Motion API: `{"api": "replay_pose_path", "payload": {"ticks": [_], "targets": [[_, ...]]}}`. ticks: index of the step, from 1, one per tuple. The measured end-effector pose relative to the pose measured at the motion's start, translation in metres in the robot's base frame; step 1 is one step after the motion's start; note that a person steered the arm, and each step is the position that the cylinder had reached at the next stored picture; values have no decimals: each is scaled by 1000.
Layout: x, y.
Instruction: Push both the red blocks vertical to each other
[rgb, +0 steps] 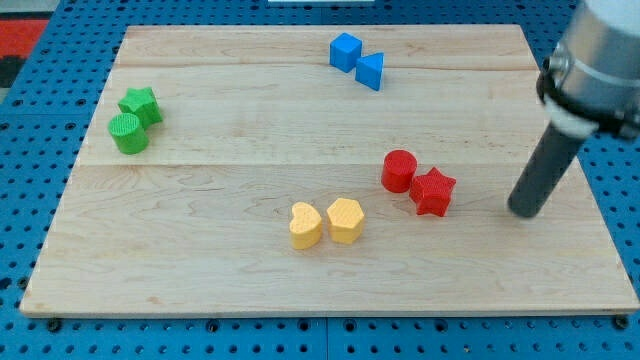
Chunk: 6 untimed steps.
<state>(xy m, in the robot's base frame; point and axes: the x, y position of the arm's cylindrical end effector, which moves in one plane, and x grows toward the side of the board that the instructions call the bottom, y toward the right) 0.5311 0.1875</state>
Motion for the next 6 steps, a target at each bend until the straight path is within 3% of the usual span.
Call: {"api": "replay_pose_path", "payload": {"ticks": [1, 2, 3, 4, 5, 6], "targets": [[-11, -57], [-85, -90], [-144, -149], [-193, -171], [-188, -167], [-128, -167]]}}
